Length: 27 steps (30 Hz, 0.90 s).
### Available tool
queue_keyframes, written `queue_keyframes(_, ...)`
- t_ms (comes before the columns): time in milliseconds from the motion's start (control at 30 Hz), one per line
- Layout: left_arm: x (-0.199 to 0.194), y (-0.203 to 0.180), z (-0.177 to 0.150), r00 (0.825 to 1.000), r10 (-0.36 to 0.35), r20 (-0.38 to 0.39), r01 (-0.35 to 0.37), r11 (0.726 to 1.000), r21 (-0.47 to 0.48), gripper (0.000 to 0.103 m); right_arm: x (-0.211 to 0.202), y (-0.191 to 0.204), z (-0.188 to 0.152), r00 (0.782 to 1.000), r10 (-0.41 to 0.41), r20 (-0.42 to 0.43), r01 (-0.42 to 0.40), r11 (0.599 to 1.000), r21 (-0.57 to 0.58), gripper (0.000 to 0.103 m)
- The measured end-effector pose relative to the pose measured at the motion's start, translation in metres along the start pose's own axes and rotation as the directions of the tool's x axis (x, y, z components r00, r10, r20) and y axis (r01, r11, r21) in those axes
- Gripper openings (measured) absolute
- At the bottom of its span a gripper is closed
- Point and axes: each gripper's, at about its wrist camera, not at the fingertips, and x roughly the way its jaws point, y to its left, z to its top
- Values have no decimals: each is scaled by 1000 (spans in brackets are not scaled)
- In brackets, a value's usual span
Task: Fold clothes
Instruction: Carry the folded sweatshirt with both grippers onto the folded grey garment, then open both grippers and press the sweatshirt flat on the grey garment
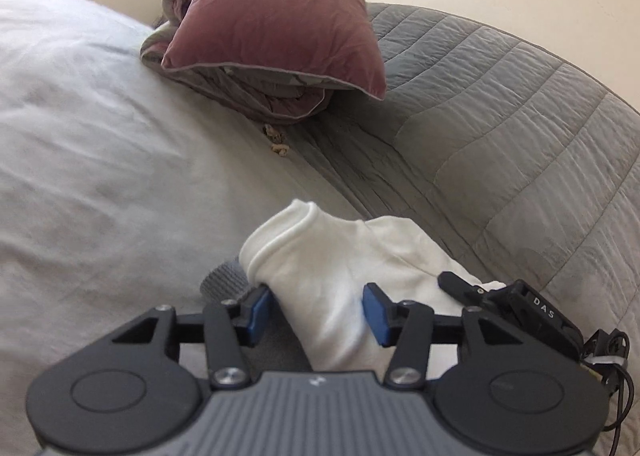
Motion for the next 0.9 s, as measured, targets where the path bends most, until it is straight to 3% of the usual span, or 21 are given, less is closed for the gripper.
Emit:
queue_keyframes(100, -10, -9, 12, 996, 24, 85, -33, 994, 105, 51, -20, 0, 9, 997, -32, 76, 32, 999, 0, 66)
queue_keyframes(200, -2, -19, 21, 994, 6, 111, -24, 987, 161, 50, -42, 17, 11, 978, -71, 195, 97, 987, -130, 63)
queue_keyframes(267, 10, -25, 26, 996, -20, 91, 4, 984, 177, 48, -53, 31, 9, 965, -79, 251, 139, 963, -231, 40)
queue_keyframes(300, 18, -31, 28, 996, -37, 77, 22, 981, 194, 47, -55, 33, 8, 968, -55, 244, 122, 955, -269, 38)
queue_keyframes(367, 37, -47, 36, 997, -80, 19, 72, 965, 251, 38, -58, 37, 6, 976, -8, 218, 82, 940, -330, 25)
queue_keyframes(533, 76, -82, 42, 982, -145, -117, 177, 922, 344, 33, -49, 40, 4, 985, 21, 172, 52, 910, -412, 24)
queue_keyframes(700, 119, -88, 29, 966, -74, -247, 166, 910, 379, 27, -36, 34, 5, 986, 21, 166, 46, 919, -391, 24)
queue_keyframes(900, 141, -87, 23, 952, -31, -304, 149, 916, 373, 26, -43, 40, 2, 982, 37, 184, 40, 917, -398, 23)
